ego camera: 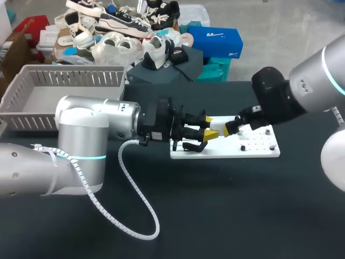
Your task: Pick up each earbud case from the left stands, insert the matching earbuds, close the lid, and place the case in the box.
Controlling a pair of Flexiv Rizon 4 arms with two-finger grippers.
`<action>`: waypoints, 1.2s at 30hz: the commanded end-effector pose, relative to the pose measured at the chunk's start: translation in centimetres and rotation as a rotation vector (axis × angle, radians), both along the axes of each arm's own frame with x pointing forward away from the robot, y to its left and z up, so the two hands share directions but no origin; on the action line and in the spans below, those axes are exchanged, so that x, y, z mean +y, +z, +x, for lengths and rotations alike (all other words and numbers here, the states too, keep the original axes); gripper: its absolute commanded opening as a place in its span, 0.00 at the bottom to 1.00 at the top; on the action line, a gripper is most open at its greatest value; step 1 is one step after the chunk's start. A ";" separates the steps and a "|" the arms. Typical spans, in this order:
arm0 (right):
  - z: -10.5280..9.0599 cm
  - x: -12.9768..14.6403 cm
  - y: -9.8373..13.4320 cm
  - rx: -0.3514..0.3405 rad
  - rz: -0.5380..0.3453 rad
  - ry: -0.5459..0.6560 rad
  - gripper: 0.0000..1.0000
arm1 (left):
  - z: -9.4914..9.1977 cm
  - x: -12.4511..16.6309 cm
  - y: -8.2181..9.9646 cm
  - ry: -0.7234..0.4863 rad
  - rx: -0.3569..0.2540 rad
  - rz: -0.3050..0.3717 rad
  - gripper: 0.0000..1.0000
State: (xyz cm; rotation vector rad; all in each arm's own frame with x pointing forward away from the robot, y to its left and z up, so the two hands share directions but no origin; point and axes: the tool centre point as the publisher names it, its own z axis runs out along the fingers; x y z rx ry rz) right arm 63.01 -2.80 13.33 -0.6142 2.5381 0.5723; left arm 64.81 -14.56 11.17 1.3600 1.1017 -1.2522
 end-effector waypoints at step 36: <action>1.5 0.2 0.1 0.023 -0.026 -0.029 1.00 | 0.1 0.0 -0.1 -0.002 -0.001 -0.002 0.00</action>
